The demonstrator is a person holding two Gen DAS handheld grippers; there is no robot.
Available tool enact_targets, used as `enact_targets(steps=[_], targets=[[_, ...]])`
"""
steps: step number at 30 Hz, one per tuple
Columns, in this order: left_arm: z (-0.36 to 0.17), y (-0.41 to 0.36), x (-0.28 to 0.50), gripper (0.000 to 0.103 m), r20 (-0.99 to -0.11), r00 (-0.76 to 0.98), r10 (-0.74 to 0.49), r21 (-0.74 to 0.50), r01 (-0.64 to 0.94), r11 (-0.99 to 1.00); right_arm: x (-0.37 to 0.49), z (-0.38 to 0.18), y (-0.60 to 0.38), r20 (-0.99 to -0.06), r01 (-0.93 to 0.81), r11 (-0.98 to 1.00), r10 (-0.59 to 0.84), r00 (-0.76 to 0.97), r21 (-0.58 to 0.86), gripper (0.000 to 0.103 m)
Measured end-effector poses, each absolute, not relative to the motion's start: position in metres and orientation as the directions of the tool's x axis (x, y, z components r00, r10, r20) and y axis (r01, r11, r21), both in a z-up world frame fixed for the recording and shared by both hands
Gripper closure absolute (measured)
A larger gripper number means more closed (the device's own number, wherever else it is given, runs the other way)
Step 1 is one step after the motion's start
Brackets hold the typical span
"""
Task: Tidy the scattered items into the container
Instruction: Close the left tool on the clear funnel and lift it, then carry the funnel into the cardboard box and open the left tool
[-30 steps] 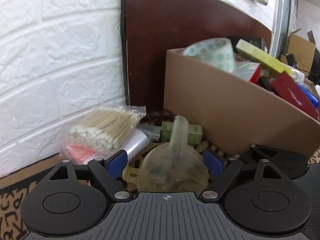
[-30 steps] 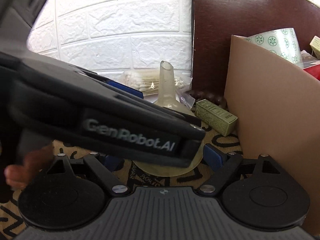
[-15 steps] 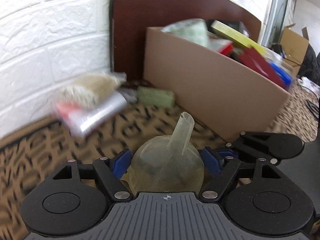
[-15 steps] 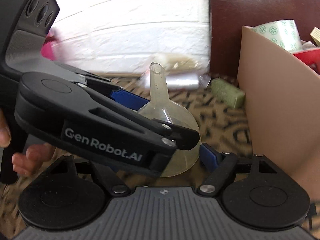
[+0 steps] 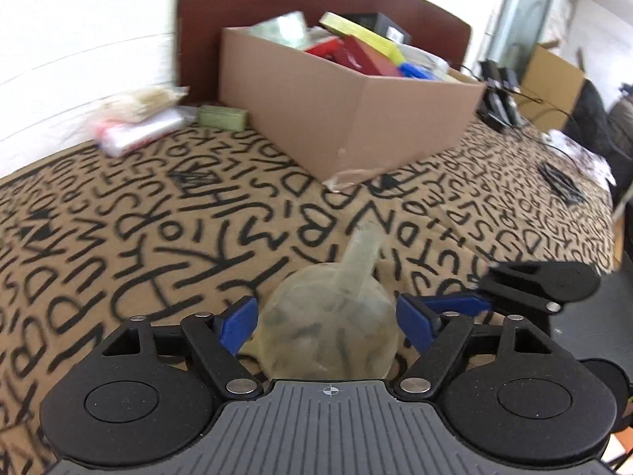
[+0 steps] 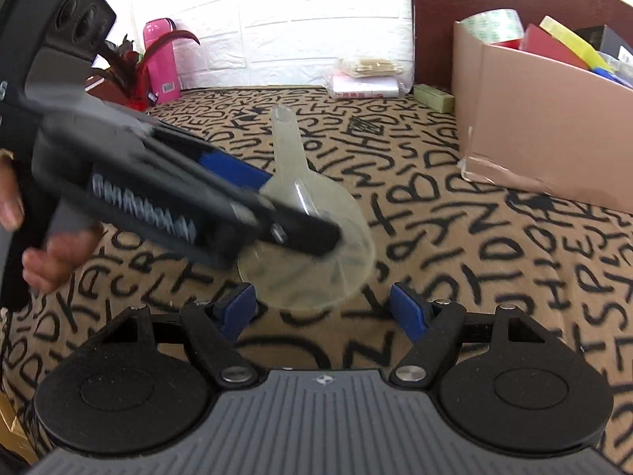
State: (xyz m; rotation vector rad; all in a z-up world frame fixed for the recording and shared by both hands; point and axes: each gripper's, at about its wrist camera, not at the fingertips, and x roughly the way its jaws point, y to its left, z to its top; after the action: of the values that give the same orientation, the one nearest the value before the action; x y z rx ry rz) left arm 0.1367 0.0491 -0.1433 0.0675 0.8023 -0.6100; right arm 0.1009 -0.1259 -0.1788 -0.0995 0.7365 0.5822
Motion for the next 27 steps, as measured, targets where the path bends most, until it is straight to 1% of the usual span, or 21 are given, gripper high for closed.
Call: enact_targets(steps=[4,6,7,8,10,14,16,18,19,20,22,24,27], targets=[[-0.147,0.048,0.135,0.007,-0.711,0.539,-0.452,-0.132,0.528,0.839,0.095,-0.178,-0.129,-0.647,-0.539,0.835,0.473,0.598,0.112,0.024],[-0.15,0.044,0.139,0.005,-0.715,0.541,-0.444,-0.12,0.53,0.84,0.098,-0.181,-0.128,-0.646,-0.537,0.836,0.472,0.6,0.112,0.024],[-0.15,0.042,0.14,0.007,-0.714,0.543,-0.441,-0.108,0.537,0.837,0.098,-0.181,-0.129,-0.644,-0.536,0.837,0.473,0.602,0.113,0.024],[-0.15,0.039,0.14,0.011,-0.714,0.545,-0.439,-0.093,0.548,0.831,0.1,-0.182,-0.128,-0.641,-0.536,0.836,0.475,0.603,0.115,0.024],[-0.15,0.037,0.139,0.011,-0.716,0.544,-0.437,-0.081,0.557,0.827,0.102,-0.182,-0.127,-0.638,-0.547,0.829,0.485,0.598,0.118,0.023],[-0.151,0.035,0.141,0.007,-0.722,0.537,-0.436,-0.082,0.559,0.825,0.109,-0.187,-0.12,-0.629,-0.567,0.819,0.487,0.606,0.088,0.019],[-0.151,0.033,0.141,0.01,-0.723,0.542,-0.428,-0.074,0.555,0.828,0.109,-0.189,-0.116,-0.628,-0.572,0.818,0.477,0.614,0.062,0.019],[-0.15,0.033,0.141,0.011,-0.725,0.543,-0.424,-0.077,0.547,0.834,0.108,-0.187,-0.116,-0.633,-0.567,0.822,0.472,0.614,0.063,0.02],[-0.148,0.032,0.14,0.015,-0.724,0.541,-0.427,-0.082,0.547,0.833,0.108,-0.186,-0.117,-0.634,-0.563,0.823,0.474,0.611,0.072,0.021],[-0.146,0.031,0.138,0.023,-0.723,0.531,-0.442,-0.101,0.552,0.828,0.107,-0.184,-0.119,-0.633,-0.561,0.824,0.477,0.61,0.08,0.023],[-0.142,0.025,0.135,0.024,-0.727,0.532,-0.435,-0.106,0.539,0.836,0.103,-0.179,-0.123,-0.633,-0.556,0.826,0.481,0.607,0.094,0.023],[-0.139,0.015,0.131,0.024,-0.728,0.541,-0.421,-0.08,0.543,0.836,0.1,-0.176,-0.129,-0.633,-0.548,0.831,0.478,0.609,0.101,0.023],[-0.13,0.0,0.126,0.024,-0.71,0.557,-0.43,-0.06,0.561,0.826,0.095,-0.169,-0.142,-0.616,-0.529,0.843,0.468,0.634,0.097,0.023]])
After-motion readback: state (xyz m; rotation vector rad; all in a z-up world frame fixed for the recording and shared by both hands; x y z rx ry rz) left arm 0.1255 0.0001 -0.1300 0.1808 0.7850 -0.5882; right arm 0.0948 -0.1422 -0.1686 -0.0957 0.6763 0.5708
